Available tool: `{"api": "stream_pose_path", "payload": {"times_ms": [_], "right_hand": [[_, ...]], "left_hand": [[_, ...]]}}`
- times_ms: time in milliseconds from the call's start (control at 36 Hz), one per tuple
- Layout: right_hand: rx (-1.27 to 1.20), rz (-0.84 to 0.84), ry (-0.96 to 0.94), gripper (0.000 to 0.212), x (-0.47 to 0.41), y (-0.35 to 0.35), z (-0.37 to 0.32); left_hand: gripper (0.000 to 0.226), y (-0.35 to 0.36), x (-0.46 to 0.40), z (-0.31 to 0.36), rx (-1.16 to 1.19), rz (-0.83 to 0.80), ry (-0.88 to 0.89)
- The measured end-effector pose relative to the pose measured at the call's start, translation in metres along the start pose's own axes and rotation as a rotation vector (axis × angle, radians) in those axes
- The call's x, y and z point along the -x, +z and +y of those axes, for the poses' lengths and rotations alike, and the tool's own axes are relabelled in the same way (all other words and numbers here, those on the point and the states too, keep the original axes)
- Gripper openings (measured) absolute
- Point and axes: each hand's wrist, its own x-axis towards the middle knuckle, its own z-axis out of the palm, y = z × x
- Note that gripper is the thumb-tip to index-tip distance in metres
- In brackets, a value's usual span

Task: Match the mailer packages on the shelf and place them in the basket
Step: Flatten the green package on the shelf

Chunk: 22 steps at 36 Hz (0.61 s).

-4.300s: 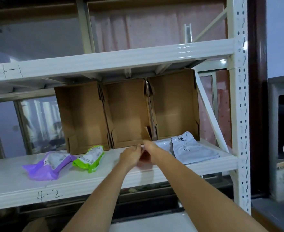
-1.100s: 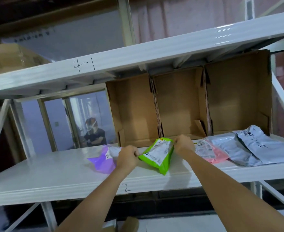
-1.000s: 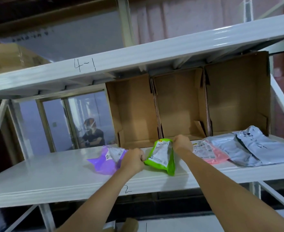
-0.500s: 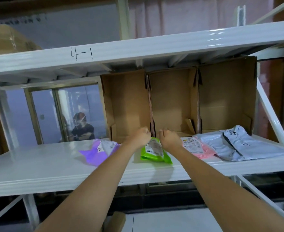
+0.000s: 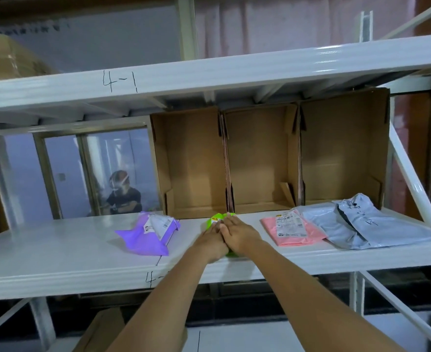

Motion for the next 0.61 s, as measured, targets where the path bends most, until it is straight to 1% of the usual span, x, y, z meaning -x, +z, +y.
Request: {"api": "stream_pose_path", "payload": {"times_ms": [111,250,389,611], "right_hand": [[-0.019,-0.027,0.019,0.055,-0.009,0.019,0.012],[0.045,-0.081,-0.014,0.056,-0.012,0.021,0.014],[0.068,-0.120,-0.018,0.053,-0.011,0.018,0.016],[0.136,-0.152,-0.051,0.050,-0.015,0.016,0.015]], "left_hand": [[0.070,0.003,-0.003,-0.010,0.016,0.002,0.012],[0.063,0.009,-0.003,-0.009,0.058,0.009,0.029],[0.060,0.003,0.000,-0.003,0.061,-0.075,0.006],[0.064,-0.006,0.001,-0.003,0.167,-0.136,-0.064]]}}
